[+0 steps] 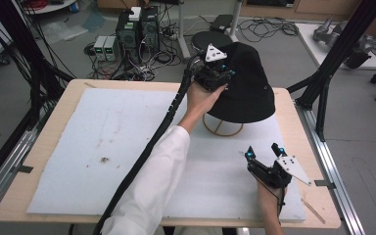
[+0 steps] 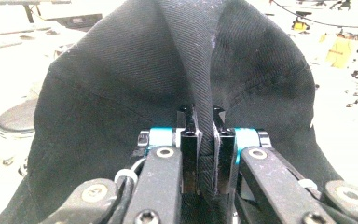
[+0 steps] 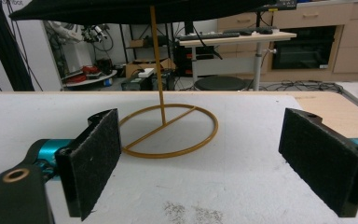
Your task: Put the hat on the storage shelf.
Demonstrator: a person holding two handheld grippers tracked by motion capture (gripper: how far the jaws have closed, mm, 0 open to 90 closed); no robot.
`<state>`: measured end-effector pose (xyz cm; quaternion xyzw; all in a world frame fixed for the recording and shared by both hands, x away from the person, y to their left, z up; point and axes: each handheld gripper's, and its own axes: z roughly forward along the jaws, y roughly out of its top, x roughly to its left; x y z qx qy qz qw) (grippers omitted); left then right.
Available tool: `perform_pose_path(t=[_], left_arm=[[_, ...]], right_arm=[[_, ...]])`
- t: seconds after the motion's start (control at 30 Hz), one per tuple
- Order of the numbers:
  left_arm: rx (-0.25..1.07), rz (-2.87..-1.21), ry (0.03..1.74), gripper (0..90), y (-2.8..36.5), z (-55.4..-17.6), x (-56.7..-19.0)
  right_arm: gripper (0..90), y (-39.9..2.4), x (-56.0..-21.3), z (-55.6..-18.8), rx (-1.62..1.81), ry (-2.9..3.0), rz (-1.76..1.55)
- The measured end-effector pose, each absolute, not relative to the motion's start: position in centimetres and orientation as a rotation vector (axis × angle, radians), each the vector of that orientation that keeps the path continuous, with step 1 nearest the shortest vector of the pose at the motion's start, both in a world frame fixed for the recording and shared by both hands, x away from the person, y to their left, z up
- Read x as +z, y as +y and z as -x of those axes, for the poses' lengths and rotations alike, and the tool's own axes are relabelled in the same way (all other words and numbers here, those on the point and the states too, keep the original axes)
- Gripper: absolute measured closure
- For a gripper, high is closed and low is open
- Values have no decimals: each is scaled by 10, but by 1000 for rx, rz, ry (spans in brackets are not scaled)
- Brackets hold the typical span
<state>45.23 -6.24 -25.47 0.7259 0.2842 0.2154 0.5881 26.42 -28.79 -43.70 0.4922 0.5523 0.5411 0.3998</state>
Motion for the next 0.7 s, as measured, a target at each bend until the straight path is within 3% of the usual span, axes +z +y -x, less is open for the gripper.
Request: perform_pose_path(t=[0.17,0.7], left_arm=[[492,-1684,671,815,-62,-452,-257],[438,-1631,692,459,-54,-451,-256]], right_arm=[[124,-288,-437,-263,1368,1393,-1252],[123,-288,-436,-263,1361,1373,-1245]])
